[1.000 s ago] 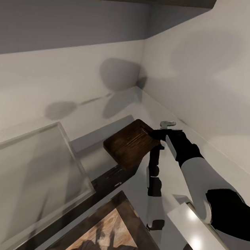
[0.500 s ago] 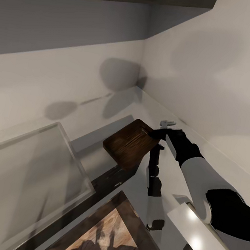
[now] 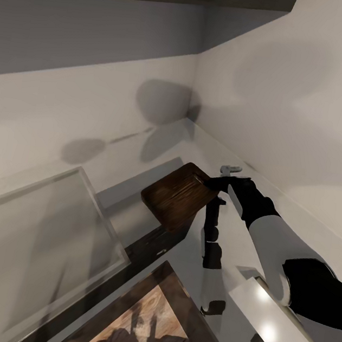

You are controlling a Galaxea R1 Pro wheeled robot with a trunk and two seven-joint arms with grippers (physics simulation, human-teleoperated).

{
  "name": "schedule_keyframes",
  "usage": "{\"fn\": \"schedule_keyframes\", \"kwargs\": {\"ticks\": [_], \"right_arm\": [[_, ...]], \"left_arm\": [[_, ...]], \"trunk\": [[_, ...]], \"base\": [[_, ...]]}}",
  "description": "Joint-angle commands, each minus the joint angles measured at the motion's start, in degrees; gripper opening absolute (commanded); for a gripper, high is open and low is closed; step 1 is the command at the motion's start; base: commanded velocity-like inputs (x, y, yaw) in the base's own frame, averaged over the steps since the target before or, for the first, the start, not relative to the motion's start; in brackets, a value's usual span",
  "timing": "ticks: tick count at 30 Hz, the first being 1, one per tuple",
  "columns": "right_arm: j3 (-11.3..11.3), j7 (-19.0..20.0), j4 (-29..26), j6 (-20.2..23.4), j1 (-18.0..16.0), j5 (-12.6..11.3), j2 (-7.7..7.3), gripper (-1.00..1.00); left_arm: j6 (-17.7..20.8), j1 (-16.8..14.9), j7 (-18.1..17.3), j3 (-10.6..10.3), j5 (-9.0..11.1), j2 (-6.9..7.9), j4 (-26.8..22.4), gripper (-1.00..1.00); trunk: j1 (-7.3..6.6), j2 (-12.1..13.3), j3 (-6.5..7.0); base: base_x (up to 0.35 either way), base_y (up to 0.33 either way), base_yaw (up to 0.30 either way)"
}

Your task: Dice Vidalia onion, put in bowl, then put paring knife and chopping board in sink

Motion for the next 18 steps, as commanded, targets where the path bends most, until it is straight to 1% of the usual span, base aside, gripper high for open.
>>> {"fn": "schedule_keyframes", "kwargs": {"ticks": [1,9,18], "right_arm": [[0.43,-0.11,3.52,0.25,0.00,0.73,-0.05,-1.00],[0.46,-0.17,3.57,0.30,0.00,0.81,-0.03,-1.00],[0.49,-0.16,3.56,0.24,0.00,0.51,0.37,-1.00]], "left_arm": [[-0.09,0.04,0.13,0.27,-0.59,-0.04,-0.11,1.00],[-0.03,0.04,0.13,0.37,-0.50,0.07,-0.07,1.00],[0.00,0.04,0.18,0.29,-0.48,-0.01,-0.08,1.00]], "trunk": [[0.05,-0.07,-0.09],[0.05,-0.07,-0.03],[0.05,-0.07,0.72]], "base": [[0.000,0.000,0.000],[0.000,0.000,0.000],[0.000,0.000,0.000]]}}
